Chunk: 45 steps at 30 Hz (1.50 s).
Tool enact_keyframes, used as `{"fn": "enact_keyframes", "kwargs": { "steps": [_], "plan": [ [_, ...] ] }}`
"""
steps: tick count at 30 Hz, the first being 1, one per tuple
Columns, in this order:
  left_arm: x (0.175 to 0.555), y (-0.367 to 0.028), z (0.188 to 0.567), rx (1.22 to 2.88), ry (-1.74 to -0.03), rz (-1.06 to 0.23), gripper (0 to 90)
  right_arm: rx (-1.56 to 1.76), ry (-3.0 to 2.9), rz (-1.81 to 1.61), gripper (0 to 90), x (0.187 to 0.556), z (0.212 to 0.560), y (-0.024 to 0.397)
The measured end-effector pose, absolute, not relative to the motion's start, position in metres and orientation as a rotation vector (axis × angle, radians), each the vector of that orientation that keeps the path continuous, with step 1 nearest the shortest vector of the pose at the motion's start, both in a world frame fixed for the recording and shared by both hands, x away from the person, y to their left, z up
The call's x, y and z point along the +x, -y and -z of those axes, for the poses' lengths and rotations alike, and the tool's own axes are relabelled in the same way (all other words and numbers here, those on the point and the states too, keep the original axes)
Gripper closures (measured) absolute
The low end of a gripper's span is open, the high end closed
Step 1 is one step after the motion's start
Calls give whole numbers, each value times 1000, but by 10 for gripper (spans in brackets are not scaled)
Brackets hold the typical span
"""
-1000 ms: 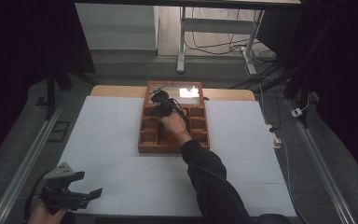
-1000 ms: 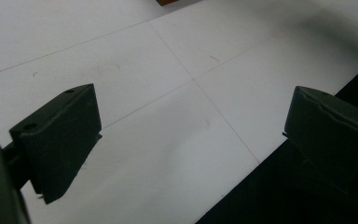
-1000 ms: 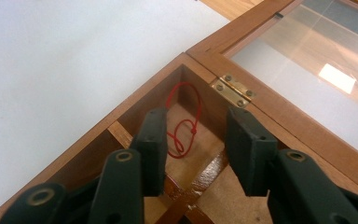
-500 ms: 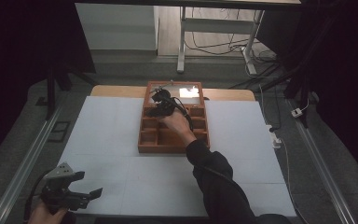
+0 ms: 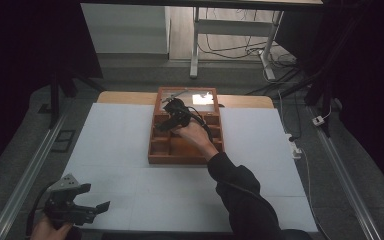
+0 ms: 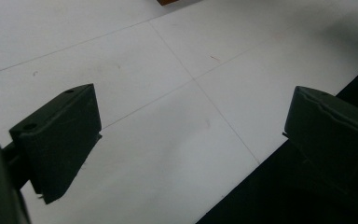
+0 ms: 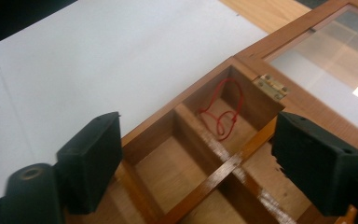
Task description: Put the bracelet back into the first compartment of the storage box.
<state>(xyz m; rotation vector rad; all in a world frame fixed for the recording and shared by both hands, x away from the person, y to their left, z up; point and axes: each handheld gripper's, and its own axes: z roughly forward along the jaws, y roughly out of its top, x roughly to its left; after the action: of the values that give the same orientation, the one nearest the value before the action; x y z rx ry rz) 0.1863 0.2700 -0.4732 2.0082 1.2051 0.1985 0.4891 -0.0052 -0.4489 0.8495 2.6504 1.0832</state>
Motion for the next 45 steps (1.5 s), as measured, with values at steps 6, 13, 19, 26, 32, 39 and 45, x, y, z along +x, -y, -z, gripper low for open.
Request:
{"fn": "enact_keyframes", "kwargs": {
  "steps": [6,13,19,26,32,39,45],
  "plan": [
    [187,-270,473,2009,-1205,-197,39,826,-2661,-1083,56,479,447,10],
    [187,-270,473,2009,-1207,-195,39,784,-2669,-1122,23,468,441,20],
    [187,-270,473,2010,-1208,-195,39,746,-2673,-1116,0,457,438,29],
    [187,-270,473,2010,-1209,-194,39,725,-2667,-1144,0,443,434,41],
    [187,-270,473,2008,-1211,-193,39,685,-2661,-1168,0,430,428,54],
    [187,-270,473,2007,-1213,-192,39,651,-2659,-1153,0,409,423,71],
    [188,-270,473,2006,-1211,-191,39,655,-2643,-1163,0,395,424,87]
  ]
}}
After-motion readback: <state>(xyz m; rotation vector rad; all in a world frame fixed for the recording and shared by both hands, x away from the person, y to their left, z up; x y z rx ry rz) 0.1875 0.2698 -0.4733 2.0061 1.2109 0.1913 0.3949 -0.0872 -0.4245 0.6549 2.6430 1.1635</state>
